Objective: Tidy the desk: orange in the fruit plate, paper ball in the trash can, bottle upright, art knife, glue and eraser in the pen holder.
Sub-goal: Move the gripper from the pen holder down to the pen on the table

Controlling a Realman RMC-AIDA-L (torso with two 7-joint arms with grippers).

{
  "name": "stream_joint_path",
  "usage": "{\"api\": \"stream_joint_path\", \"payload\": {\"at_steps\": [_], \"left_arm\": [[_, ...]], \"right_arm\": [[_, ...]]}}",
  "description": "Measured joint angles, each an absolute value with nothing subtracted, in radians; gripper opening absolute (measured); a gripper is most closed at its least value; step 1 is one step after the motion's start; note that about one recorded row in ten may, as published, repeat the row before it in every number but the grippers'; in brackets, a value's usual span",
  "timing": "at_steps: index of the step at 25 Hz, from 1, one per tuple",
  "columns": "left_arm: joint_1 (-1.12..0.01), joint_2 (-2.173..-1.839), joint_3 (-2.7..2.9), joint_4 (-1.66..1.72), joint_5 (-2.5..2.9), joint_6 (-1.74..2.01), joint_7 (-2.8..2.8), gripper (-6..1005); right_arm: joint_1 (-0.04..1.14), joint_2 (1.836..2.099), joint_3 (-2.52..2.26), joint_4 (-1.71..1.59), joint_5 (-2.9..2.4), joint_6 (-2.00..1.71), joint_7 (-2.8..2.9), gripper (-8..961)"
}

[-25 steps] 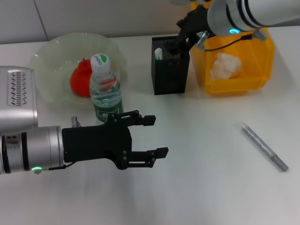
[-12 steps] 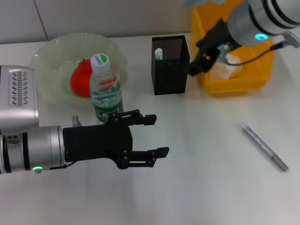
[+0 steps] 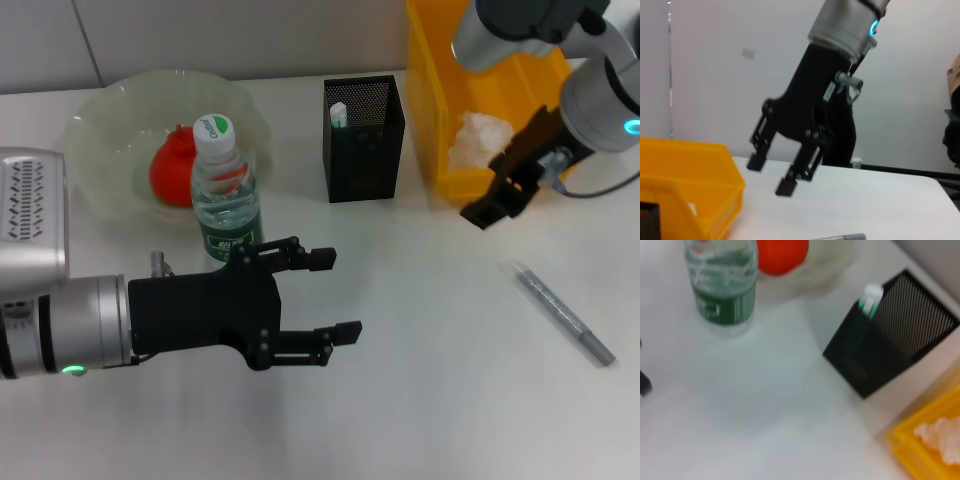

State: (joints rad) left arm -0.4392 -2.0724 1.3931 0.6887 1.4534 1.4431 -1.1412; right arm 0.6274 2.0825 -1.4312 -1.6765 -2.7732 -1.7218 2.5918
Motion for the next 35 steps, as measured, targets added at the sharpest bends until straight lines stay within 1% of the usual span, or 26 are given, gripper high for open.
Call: {"api": "stream_joint_path", "payload": {"at_steps": [13, 25, 35], "left_arm": [[-0.427, -2.071, 1.393, 0.687, 1.442, 1.56, -1.102, 808], [-0.431, -2.071, 1.401, 0.687, 1.442, 1.563, -1.101, 808], [-0.429, -2.071, 1.401, 0.687, 1.442, 1.564, -1.101, 808]], "right_arm": [[0.583, 2.082, -1.409, -1.602, -2.781, -1.798, 2.563, 622], [0.582, 2.078, -1.276, -1.565, -2.775, -1.828, 2.526, 624], [0.582, 2.074, -1.195, -1.45, -2.787, -1.79, 2.505, 623]]}}
